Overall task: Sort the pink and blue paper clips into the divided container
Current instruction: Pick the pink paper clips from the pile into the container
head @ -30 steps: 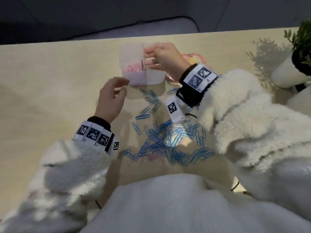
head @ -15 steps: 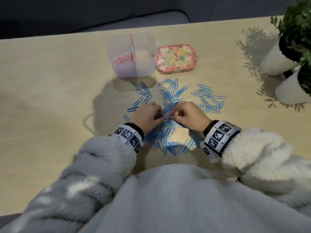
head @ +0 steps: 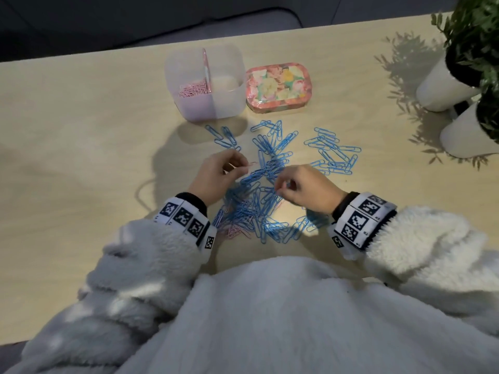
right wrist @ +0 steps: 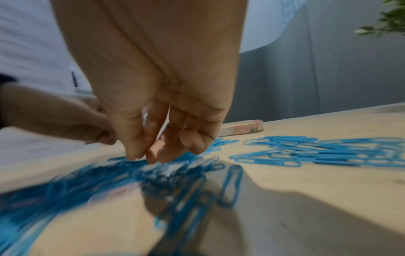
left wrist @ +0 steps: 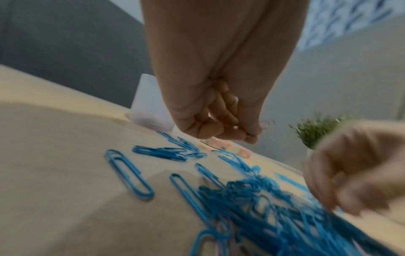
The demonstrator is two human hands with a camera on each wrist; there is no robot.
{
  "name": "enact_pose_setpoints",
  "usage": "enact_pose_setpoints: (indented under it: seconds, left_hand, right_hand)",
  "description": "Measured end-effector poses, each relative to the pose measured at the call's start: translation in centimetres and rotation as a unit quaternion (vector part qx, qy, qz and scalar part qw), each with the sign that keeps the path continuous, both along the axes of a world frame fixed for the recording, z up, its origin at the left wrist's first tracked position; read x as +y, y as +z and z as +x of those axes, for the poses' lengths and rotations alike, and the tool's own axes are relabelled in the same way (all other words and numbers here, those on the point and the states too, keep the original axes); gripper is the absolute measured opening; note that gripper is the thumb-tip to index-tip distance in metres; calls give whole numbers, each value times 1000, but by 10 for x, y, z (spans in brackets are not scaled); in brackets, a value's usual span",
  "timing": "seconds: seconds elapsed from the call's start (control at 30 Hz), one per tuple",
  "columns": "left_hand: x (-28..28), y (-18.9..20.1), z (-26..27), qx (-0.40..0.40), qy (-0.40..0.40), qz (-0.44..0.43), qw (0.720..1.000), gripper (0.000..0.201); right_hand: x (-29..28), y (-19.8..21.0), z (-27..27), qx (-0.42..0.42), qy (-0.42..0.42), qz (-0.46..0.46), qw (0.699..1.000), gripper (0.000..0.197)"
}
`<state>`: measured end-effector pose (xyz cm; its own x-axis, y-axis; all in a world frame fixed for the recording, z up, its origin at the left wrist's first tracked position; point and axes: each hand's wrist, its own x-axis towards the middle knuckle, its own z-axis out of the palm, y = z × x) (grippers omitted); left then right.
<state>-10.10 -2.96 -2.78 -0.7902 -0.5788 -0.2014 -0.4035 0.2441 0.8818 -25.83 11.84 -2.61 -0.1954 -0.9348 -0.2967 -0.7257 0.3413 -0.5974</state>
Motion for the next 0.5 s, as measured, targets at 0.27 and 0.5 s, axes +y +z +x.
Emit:
enact_pose_setpoints:
  seconds: [0.27, 0.5]
  left_hand:
    - [-10, 9, 11, -15, 112, 228, 967, 20]
    - [-9, 10, 11, -8, 127, 278, 952, 38]
  right_hand:
    - [16, -14, 9, 44, 74, 38, 996, 12]
    - [13, -6, -26, 14, -110, -58, 992, 12]
